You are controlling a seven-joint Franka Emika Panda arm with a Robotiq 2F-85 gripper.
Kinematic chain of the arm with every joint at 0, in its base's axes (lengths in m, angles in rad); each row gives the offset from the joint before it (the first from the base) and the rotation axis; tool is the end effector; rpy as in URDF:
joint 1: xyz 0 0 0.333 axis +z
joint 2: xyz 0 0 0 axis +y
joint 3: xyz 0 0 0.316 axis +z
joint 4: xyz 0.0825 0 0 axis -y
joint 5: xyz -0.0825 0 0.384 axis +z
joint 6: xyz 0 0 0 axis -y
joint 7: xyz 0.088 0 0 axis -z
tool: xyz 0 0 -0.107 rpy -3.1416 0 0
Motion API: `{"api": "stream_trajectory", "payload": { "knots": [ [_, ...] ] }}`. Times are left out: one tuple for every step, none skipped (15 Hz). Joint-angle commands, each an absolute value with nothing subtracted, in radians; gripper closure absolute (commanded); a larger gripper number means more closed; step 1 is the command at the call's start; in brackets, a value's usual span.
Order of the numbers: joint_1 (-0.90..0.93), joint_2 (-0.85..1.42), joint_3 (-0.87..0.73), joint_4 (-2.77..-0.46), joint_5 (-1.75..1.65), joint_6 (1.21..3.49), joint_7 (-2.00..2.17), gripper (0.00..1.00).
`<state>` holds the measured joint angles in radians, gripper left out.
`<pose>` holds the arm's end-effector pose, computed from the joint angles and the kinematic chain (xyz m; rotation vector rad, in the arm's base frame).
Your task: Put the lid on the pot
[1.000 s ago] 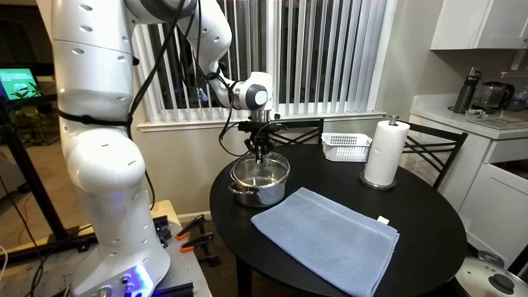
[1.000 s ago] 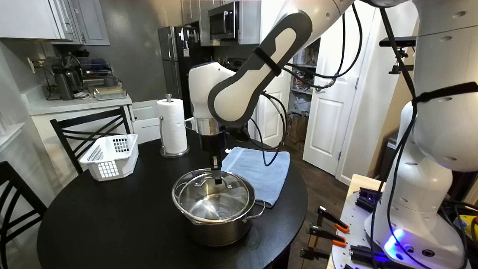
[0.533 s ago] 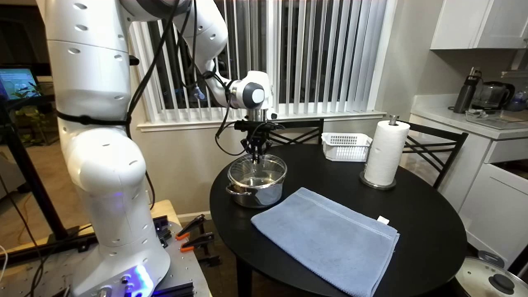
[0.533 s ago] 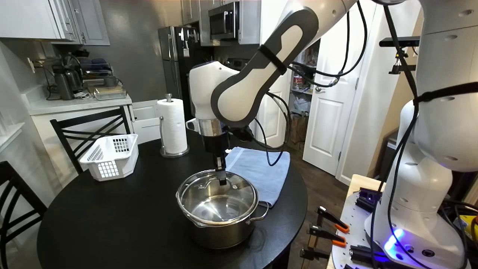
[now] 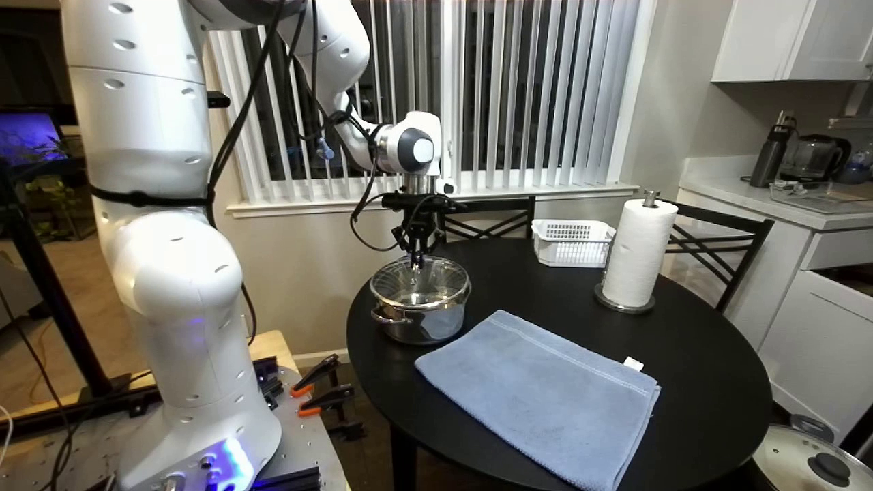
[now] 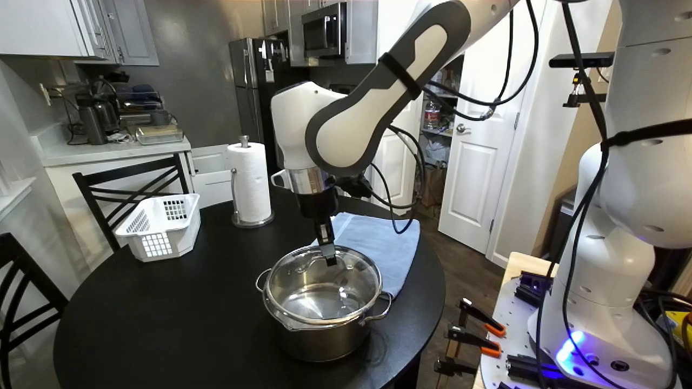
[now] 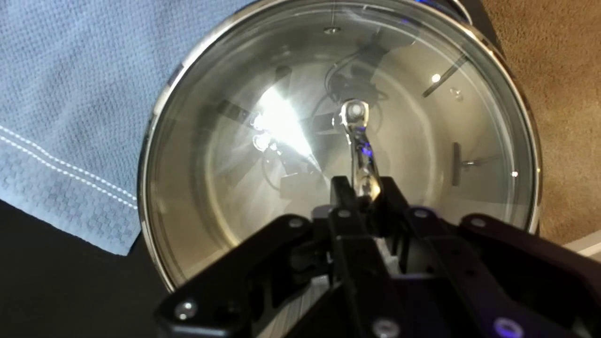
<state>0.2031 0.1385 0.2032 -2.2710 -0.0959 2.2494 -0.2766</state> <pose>0.4725 0.2008 0.2859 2.8670 1.1273 -0.2365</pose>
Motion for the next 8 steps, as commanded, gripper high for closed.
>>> {"api": "stream_trajectory", "payload": {
  "knots": [
    [0.198, 0.113, 0.207, -2.275, -0.098, 2.223, -0.286, 0.96],
    [0.198, 0.119, 0.207, -2.268, -0.099, 2.219, -0.288, 0.96],
    [0.198, 0.127, 0.207, -2.26, -0.103, 2.217, -0.286, 0.96],
    [0.198, 0.131, 0.206, -2.256, -0.107, 2.216, -0.284, 0.96],
    [0.198, 0.136, 0.205, -2.249, -0.11, 2.214, -0.282, 0.96],
    [0.198, 0.142, 0.205, -2.242, -0.11, 2.208, -0.282, 0.96],
    [0.198, 0.147, 0.204, -2.236, -0.11, 2.201, -0.281, 0.96],
    [0.196, 0.149, 0.203, -2.233, -0.108, 2.197, -0.283, 0.96]
  ]
}}
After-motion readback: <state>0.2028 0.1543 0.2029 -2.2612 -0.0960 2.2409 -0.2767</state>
